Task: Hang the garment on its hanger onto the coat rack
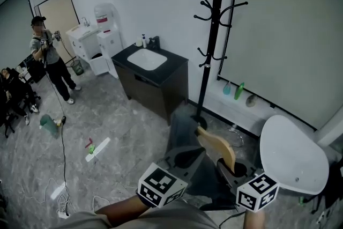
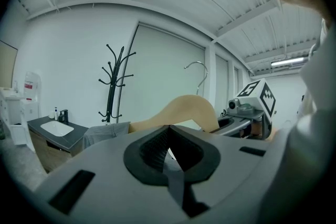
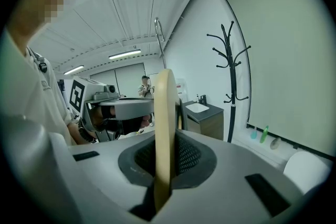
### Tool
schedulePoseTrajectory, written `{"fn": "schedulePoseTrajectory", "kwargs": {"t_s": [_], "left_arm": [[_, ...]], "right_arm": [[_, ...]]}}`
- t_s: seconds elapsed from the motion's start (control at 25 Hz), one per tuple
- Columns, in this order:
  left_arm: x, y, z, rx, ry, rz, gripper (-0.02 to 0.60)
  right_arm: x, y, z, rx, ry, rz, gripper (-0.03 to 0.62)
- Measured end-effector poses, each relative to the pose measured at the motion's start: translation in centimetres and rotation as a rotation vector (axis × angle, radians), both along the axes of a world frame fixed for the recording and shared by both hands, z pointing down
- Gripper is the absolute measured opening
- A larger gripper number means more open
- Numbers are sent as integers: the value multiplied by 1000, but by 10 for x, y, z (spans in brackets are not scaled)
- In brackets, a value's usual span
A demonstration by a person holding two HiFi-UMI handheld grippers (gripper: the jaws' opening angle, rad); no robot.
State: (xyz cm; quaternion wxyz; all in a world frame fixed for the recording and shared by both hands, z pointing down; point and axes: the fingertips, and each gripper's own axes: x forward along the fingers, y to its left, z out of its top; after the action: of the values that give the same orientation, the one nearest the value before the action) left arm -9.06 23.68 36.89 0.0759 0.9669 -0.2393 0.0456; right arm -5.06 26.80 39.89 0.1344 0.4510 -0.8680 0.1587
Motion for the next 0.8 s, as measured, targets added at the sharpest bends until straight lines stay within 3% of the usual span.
{"fn": "schedulePoseTrajectory", "kwargs": {"t_s": [0.44,0.8], "left_arm": [[23,-5,2,1,-11,-37,6],[45,-61,6,24,0,-7,6]], "right_arm": [[33,-10,-3,6,-24,-21,29],[65,-62,-5,32,19,-28,29]]}}
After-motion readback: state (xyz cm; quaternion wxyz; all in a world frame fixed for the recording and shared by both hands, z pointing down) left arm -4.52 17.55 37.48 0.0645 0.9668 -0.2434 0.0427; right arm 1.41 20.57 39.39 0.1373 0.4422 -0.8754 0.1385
